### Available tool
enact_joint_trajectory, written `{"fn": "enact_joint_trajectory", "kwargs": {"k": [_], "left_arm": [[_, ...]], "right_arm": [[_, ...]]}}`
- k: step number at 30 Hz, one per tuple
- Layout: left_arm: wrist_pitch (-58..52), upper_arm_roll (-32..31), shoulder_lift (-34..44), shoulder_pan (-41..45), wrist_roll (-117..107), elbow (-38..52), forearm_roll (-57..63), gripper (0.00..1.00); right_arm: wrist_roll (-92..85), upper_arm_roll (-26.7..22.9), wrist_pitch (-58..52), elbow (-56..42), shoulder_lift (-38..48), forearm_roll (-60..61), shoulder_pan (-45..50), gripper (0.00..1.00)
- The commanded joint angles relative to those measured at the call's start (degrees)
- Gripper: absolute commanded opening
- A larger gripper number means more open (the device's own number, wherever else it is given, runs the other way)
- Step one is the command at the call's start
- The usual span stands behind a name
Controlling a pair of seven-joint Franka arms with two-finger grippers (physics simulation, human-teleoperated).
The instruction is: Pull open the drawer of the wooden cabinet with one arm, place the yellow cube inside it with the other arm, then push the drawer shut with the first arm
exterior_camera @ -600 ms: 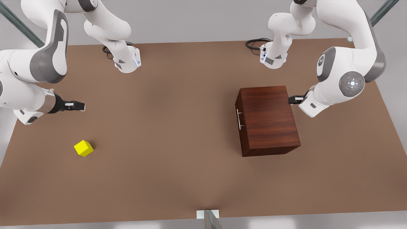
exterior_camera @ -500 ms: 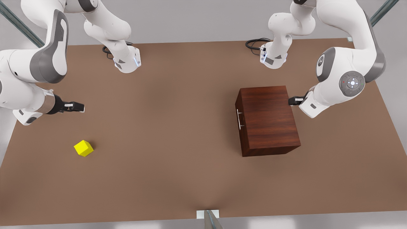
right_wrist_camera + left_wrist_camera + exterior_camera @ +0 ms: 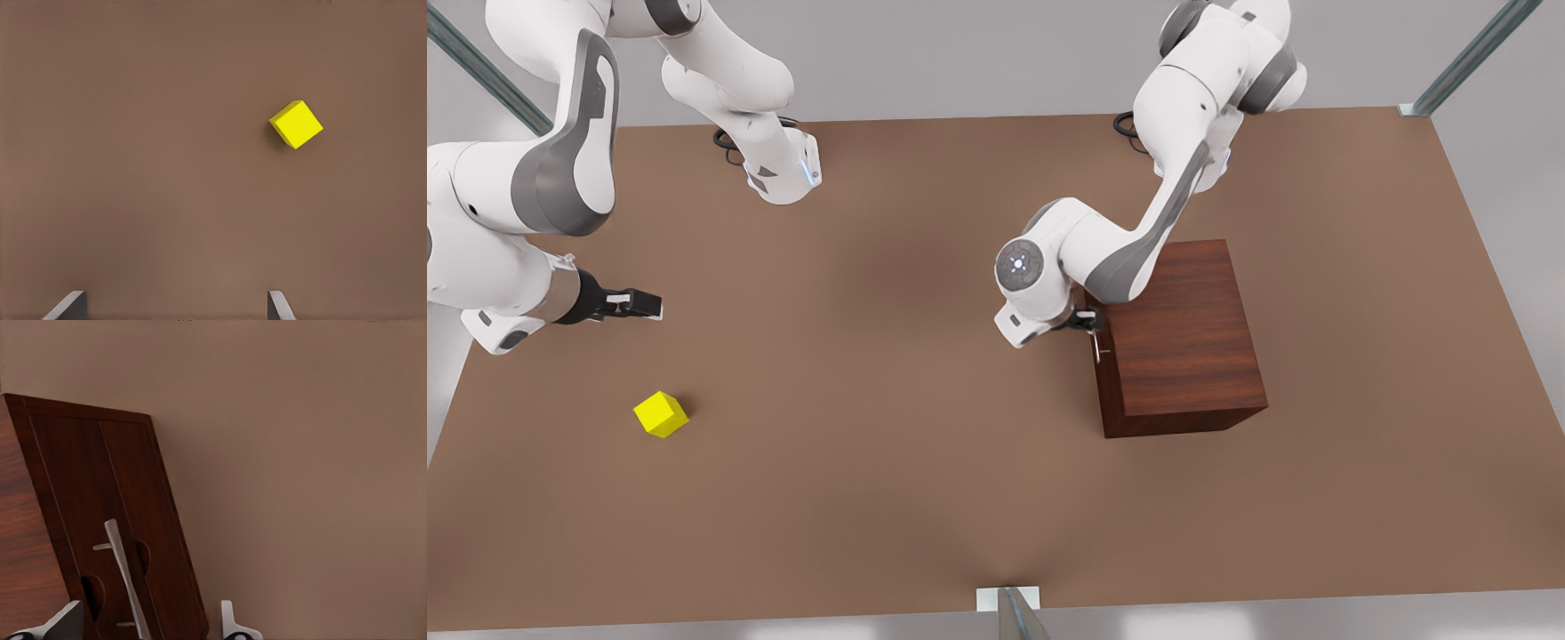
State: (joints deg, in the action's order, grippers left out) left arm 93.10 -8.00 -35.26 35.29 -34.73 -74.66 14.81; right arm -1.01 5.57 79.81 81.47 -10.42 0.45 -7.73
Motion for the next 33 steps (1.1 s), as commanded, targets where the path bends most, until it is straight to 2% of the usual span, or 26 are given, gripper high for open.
{"fn": "enact_joint_trajectory", "kwargs": {"k": [1,8,12,14,17,22,29,33], "left_arm": [[7.0,0.0,-0.7,0.3,-43.8,-0.3,2.3,1.00],[5.1,0.1,-1.0,0.0,-44.9,-2.6,2.4,1.00],[5.1,0.2,-1.0,-0.7,-44.2,-2.6,2.9,1.00],[4.4,0.2,-1.2,-1.3,-41.6,-2.7,4.0,1.00],[3.5,0.1,-1.7,-1.7,-30.3,-2.7,3.5,1.00],[1.8,0.1,-2.2,-1.7,-21.0,-2.7,3.2,1.00],[1.9,0.1,-2.9,-1.7,-17.7,-2.7,2.0,1.00],[2.1,0.1,-3.6,-1.7,-17.6,-2.6,2.2,1.00]], "right_arm": [[-0.6,0.0,-0.2,0.0,0.1,0.0,0.0,1.00],[-1.4,0.1,-0.4,-0.2,-1.3,-0.2,0.1,1.00],[-14.4,0.2,0.3,-0.3,-6.1,-5.3,0.5,1.00],[-28.4,-0.1,9.3,0.0,-10.5,-8.0,-4.1,1.00],[-39.6,-0.1,19.2,-0.3,-15.5,-10.3,-8.1,1.00],[-51.5,-0.2,24.3,-3.9,-23.7,-11.3,-8.4,1.00],[-63.1,0.0,27.5,-2.1,-26.3,-10.5,-8.8,1.00],[-64.9,-0.1,37.7,4.7,-25.7,-8.6,-10.7,1.00]]}}
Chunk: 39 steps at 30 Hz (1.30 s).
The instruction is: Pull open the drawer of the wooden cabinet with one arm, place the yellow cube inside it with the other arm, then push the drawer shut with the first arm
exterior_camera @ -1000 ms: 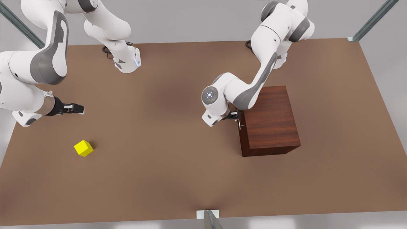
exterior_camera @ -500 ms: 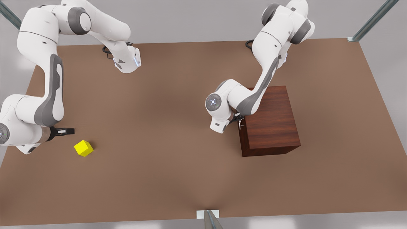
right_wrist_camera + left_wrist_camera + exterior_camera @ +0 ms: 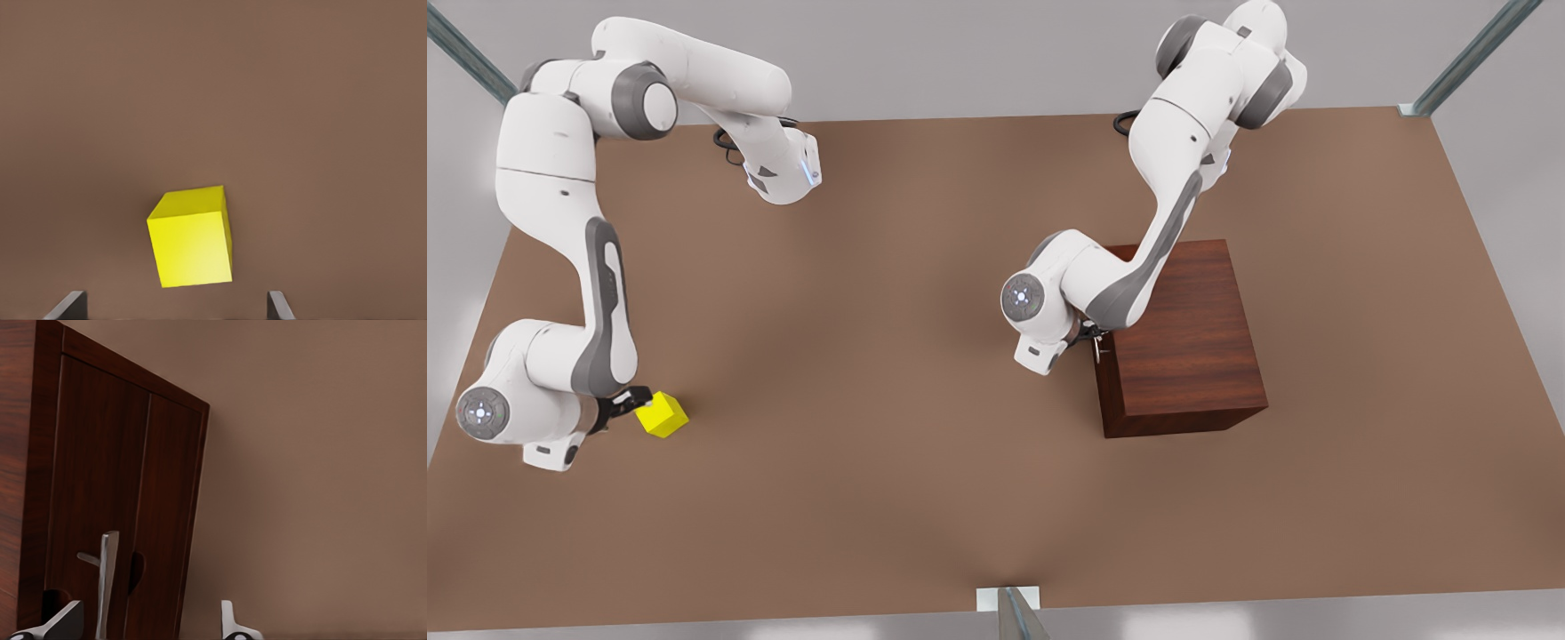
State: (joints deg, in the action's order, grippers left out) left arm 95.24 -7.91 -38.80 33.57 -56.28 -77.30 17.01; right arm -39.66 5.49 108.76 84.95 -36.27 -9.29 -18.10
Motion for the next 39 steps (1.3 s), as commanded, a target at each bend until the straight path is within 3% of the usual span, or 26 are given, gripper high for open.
{"fn": "enact_joint_trajectory", "kwargs": {"k": [1,11,39], "left_arm": [[-0.2,0.0,0.0,0.0,4.0,0.0,-0.2,1.00],[-1.6,0.0,-1.0,-0.3,4.0,0.0,-2.7,1.00],[2.3,-0.1,-1.5,3.0,8.4,0.9,-2.8,1.00]], "right_arm": [[-25.7,0.0,9.5,2.2,0.4,1.7,-0.6,1.00],[-14.9,-0.3,25.4,12.3,1.4,3.3,-1.9,1.00],[-11.8,-0.3,28.9,20.2,1.9,3.3,-3.1,1.00]]}}
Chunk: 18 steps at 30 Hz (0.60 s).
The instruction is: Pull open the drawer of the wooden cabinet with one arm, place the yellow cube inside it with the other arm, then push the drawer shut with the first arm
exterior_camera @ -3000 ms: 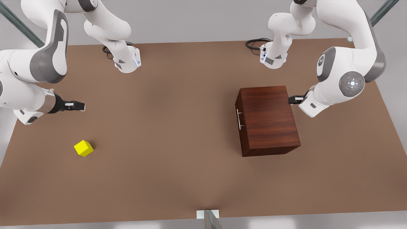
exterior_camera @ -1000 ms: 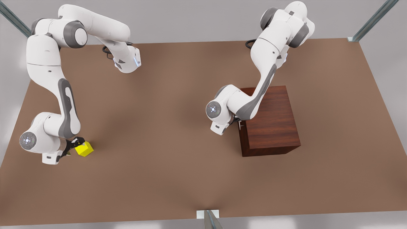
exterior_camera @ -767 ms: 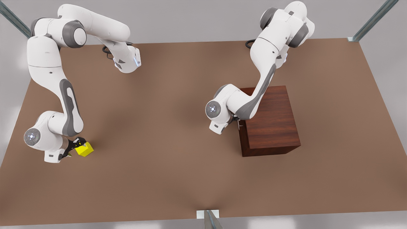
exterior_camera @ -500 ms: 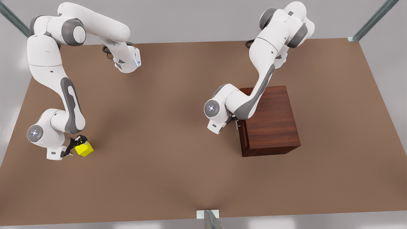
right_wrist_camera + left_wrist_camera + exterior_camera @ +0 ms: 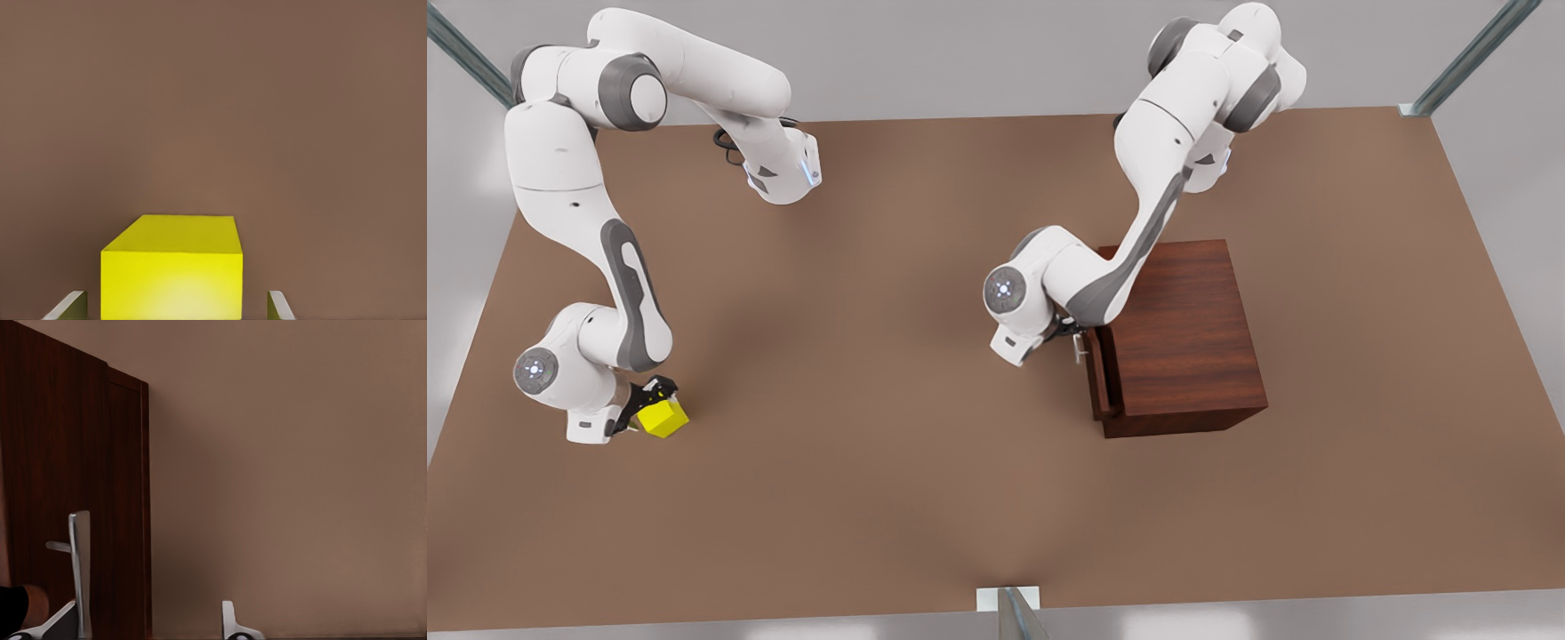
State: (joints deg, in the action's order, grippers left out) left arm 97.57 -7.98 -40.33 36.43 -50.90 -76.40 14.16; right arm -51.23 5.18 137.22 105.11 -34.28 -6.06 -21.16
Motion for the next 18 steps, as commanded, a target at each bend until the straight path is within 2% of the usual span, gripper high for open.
{"fn": "enact_joint_trajectory", "kwargs": {"k": [1,18], "left_arm": [[0.0,0.0,0.1,0.4,3.0,0.0,0.0,1.00],[0.4,0.1,-2.5,3.0,0.5,4.4,-0.1,1.00]], "right_arm": [[-0.3,0.0,0.4,0.0,-0.2,0.1,0.0,1.00],[-0.3,-0.3,4.7,2.0,-2.7,0.0,-0.3,1.00]]}}
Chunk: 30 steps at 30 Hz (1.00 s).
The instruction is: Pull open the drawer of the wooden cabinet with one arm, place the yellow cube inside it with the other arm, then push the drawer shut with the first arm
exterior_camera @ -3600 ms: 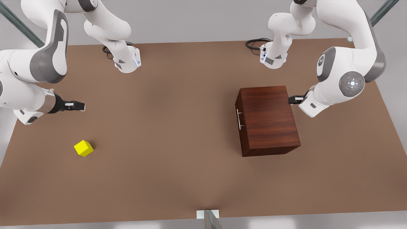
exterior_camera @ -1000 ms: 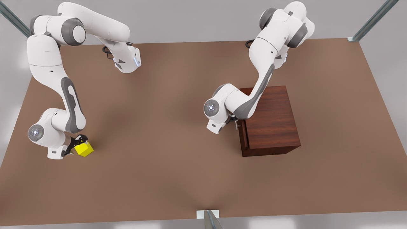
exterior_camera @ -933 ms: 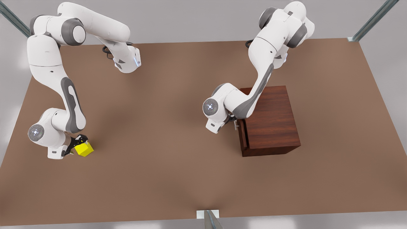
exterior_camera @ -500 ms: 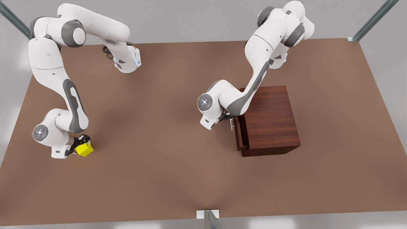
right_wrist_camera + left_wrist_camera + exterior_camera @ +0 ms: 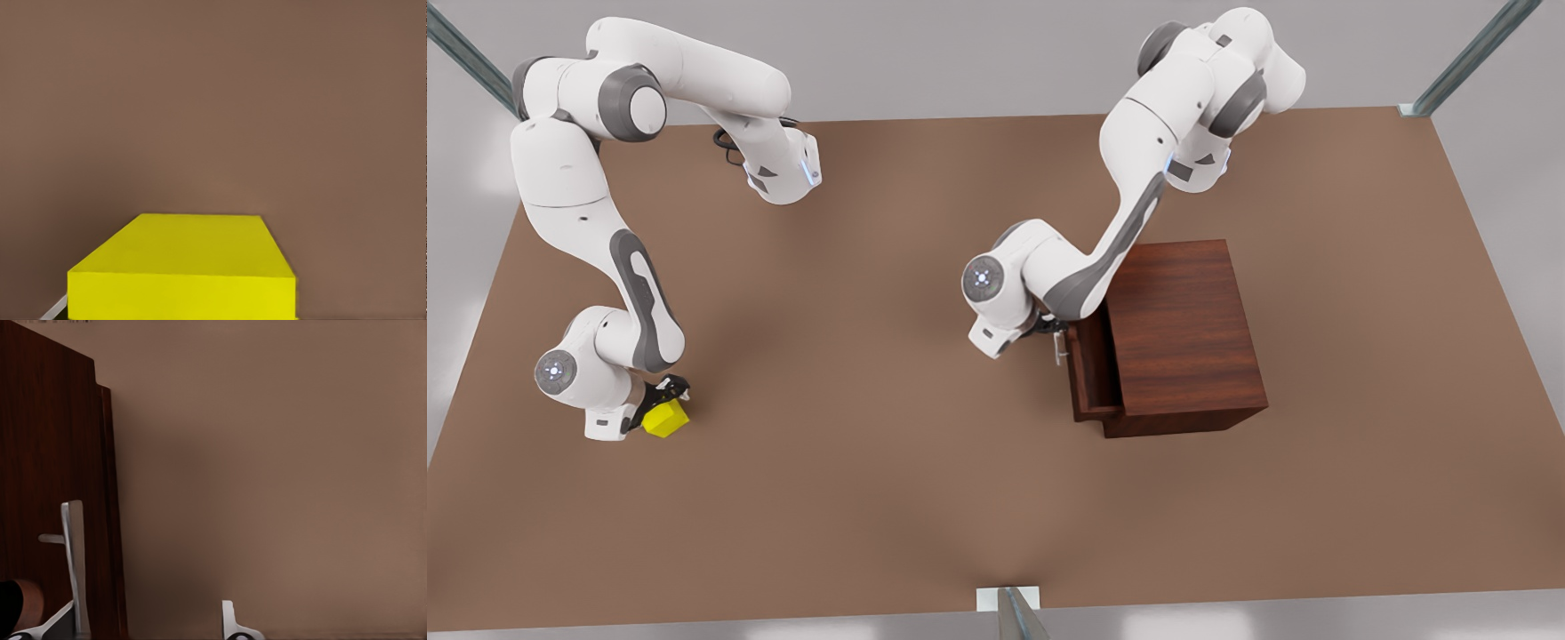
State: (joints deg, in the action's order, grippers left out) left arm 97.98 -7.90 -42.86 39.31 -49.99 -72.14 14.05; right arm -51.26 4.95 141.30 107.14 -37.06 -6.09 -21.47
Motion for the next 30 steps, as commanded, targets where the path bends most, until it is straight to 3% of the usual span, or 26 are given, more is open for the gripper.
{"fn": "enact_joint_trajectory", "kwargs": {"k": [1,5,9,10,17,21,22,24,26,27,28,29,30], "left_arm": [[0.0,0.0,-0.1,0.2,-1.1,0.2,0.0,1.00],[-0.2,0.2,-1.1,1.6,-1.2,2.0,0.1,1.00],[-0.3,0.3,-2.1,2.1,-1.2,4.0,0.1,1.00],[-0.3,0.3,-2.5,2.5,-1.2,4.5,0.1,1.00],[-2.3,0.3,-2.5,3.4,-1.2,6.1,0.1,1.00],[-20.5,0.5,-0.9,2.1,-0.7,18.5,-0.1,1.00],[-26.8,0.3,1.7,-0.9,0.0,21.7,-1.4,1.00],[-37.6,0.3,10.7,-15.1,13.7,21.6,-6.5,1.00],[-40.1,0.1,14.2,-25.9,25.6,21.5,-6.5,1.00],[-38.7,0.4,17.1,-29.5,34.3,17.8,-6.5,1.00],[-30.0,2.0,25.6,-30.4,37.9,4.2,-7.2,1.00],[-26.2,2.2,29.1,-31.1,38.0,-2.6,-8.2,1.00],[-26.3,2.1,28.2,-31.3,38.0,-2.5,-8.6,1.00]], "right_arm": [[-0.2,0.0,0.6,0.0,0.1,0.0,0.0,1.00],[-0.2,-0.1,0.6,0.0,0.1,0.0,-0.1,0.91],[-0.7,-0.2,0.6,-0.1,0.1,-0.3,-0.1,0.57],[-0.7,-0.1,0.6,0.0,0.1,-0.3,-0.1,0.55],[-0.1,0.2,-0.8,-0.2,1.9,-0.6,0.1,0.55],[-0.1,2.5,-2.9,-1.0,3.2,-0.2,0.6,0.55],[-0.1,4.2,-3.0,-1.0,3.3,-0.2,0.6,0.55],[-0.5,9.3,-5.0,-2.8,3.7,-0.4,0.9,0.55],[-0.8,14.6,-8.8,-7.1,4.2,-1.4,4.8,0.55],[-0.8,14.6,-9.5,-9.5,4.1,-1.6,9.4,0.55],[-0.8,14.6,-9.5,-11.0,4.1,-1.6,13.0,0.55],[-0.4,14.6,-9.5,-13.0,3.6,-1.6,16.7,0.55],[0.1,14.6,-9.8,-16.4,3.4,-1.2,22.3,0.55]]}}
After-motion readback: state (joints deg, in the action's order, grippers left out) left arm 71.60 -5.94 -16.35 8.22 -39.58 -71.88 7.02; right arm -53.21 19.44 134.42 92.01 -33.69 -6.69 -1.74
